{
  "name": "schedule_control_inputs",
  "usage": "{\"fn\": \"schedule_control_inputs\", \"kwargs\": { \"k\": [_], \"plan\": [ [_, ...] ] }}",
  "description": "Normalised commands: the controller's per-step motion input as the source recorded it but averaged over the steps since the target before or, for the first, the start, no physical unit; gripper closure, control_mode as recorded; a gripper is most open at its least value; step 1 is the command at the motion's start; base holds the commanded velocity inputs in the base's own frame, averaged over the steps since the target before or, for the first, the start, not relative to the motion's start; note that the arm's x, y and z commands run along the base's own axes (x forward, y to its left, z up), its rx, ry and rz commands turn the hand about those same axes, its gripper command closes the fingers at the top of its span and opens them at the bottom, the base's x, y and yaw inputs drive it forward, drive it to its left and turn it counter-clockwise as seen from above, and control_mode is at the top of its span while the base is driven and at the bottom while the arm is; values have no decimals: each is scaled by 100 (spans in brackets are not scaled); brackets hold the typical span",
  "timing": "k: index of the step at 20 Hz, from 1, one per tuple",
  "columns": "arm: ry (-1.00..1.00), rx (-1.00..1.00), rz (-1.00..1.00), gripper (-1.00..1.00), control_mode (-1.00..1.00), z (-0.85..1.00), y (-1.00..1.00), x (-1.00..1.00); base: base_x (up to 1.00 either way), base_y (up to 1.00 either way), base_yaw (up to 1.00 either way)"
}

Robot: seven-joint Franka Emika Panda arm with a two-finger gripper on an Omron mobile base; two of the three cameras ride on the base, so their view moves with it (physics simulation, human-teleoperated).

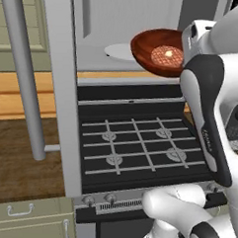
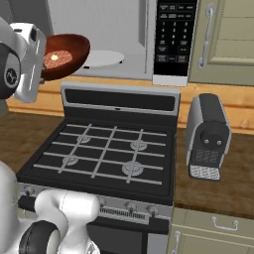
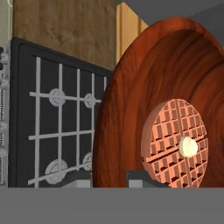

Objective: Open the microwave, place the bowl with waffle inside the microwave, then close the microwave door and turn it on.

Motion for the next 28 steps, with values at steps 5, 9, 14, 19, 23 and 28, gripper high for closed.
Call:
{"fn": "schedule_control_inputs", "kwargs": {
  "k": [5,9,14,19,23,28],
  "plan": [
    [0,24,1,100,-100,1,-3,97,0,0,0],
    [1,1,1,100,-100,15,0,73,0,0,0],
    [0,-8,1,100,-100,7,28,62,0,0,0],
    [9,-14,6,100,-100,0,24,74,0,0,0],
    [14,-3,3,100,-100,0,1,92,0,0,0],
    [11,6,0,100,-100,0,-2,100,0,0,0]
  ]
}}
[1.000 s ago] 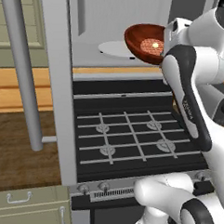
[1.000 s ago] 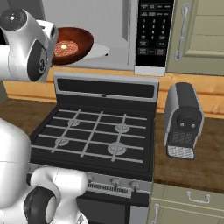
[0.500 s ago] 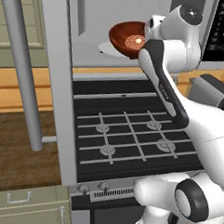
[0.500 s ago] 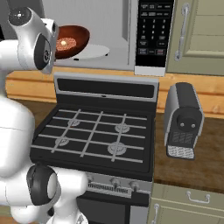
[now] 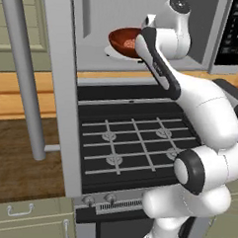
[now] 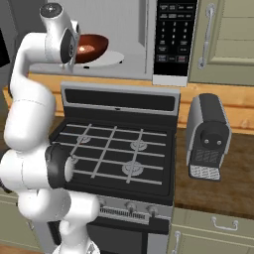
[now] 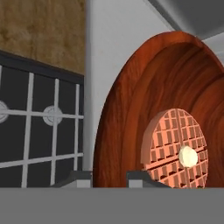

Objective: Open the microwave, place the bowl with waffle inside the microwave, then close the microwave door and turn it on.

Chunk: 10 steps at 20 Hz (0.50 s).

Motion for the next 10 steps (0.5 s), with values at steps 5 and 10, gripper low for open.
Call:
{"fn": "schedule_control_inputs", "kwargs": {
  "k": [5,10],
  "plan": [
    [6,8,0,100,-100,0,-8,97,0,0,0],
    [1,4,2,100,-100,-14,-8,84,0,0,0]
  ]
}}
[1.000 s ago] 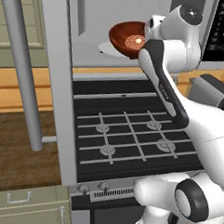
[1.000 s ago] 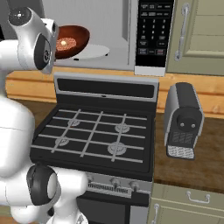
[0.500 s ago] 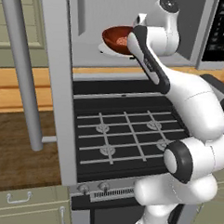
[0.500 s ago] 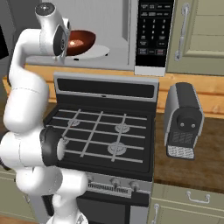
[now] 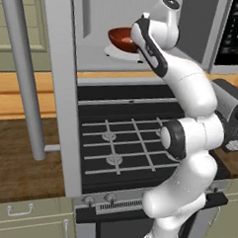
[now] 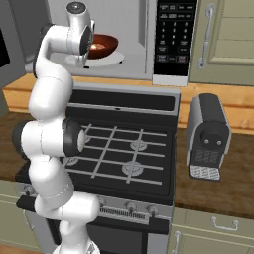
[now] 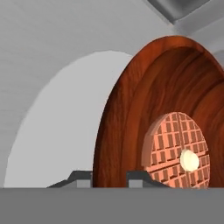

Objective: Open the microwave, place the bowl with waffle inside the microwave, then close the microwave door and turn it on.

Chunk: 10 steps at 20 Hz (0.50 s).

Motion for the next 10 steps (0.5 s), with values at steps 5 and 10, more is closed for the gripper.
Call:
{"fn": "schedule_control_inputs", "kwargs": {
  "k": [5,10],
  "plan": [
    [0,0,3,100,-100,-38,-6,65,0,0,0],
    [-3,6,4,-100,-100,-23,-28,25,0,0,0]
  ]
}}
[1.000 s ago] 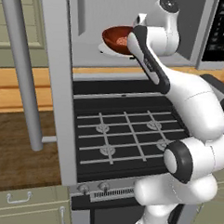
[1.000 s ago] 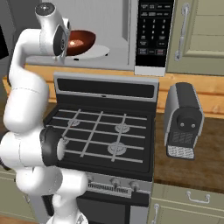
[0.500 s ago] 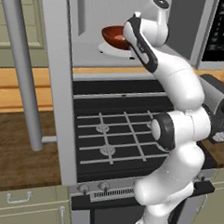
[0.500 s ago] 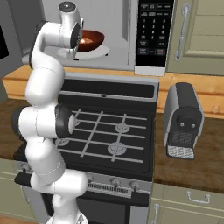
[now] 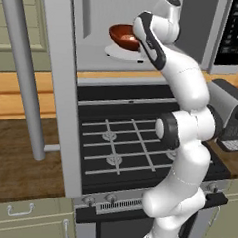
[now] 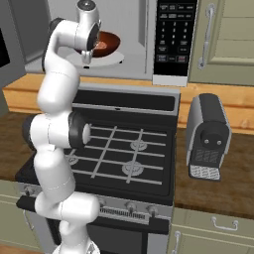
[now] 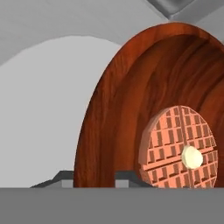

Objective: Open the microwave, place the bowl with waffle inside the microwave, then close the microwave door and turn it on.

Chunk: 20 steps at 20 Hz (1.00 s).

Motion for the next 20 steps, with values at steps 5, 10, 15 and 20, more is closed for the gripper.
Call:
{"fn": "schedule_control_inputs", "kwargs": {
  "k": [5,10,15,20],
  "plan": [
    [-15,20,4,-100,-100,-1,-49,0,0,0,0],
    [-45,42,11,-100,-100,-1,-58,-26,0,0,0],
    [-61,47,16,-100,-100,1,-32,-66,0,0,0],
    [-58,18,16,-100,-100,8,-13,-94,0,0,0]
  ]
}}
